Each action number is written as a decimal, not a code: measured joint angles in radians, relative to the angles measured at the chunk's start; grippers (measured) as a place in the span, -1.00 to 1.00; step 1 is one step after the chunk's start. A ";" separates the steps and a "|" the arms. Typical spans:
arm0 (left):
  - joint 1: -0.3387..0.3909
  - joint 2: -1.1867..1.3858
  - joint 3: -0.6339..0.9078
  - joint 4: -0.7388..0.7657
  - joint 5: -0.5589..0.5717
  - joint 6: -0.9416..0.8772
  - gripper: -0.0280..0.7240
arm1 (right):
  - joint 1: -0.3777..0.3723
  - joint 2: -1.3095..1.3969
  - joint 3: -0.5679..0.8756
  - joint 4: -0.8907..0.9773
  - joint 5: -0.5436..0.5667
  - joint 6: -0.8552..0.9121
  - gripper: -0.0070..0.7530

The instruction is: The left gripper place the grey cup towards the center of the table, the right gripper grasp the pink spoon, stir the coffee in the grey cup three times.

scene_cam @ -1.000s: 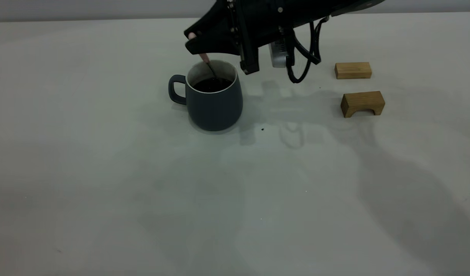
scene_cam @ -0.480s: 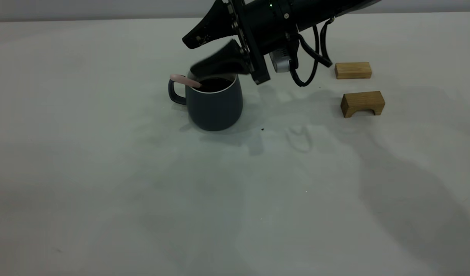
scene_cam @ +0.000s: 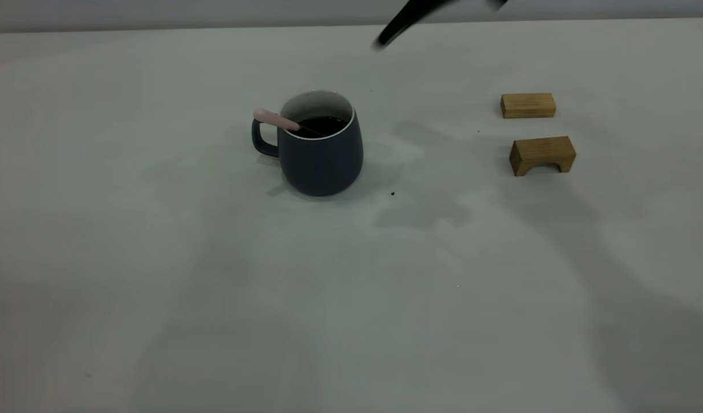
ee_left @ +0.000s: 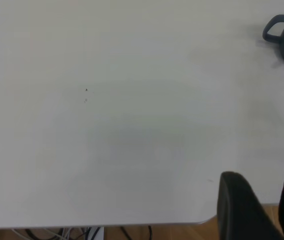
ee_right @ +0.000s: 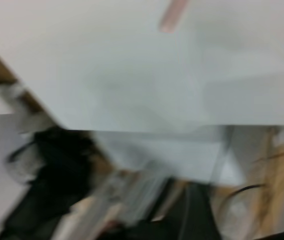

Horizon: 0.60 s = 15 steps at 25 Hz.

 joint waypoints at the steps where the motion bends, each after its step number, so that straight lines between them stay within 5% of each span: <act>1: 0.000 0.000 0.000 0.000 0.000 0.000 -0.21 | 0.000 -0.042 0.000 -0.042 0.011 0.000 0.36; 10: 0.000 0.000 0.000 0.000 0.000 0.000 -0.21 | 0.003 -0.386 0.021 -0.335 0.043 -0.224 -0.17; 15: 0.000 0.000 0.000 0.000 0.000 0.000 -0.21 | 0.007 -0.620 0.194 -0.436 0.045 -0.319 -0.40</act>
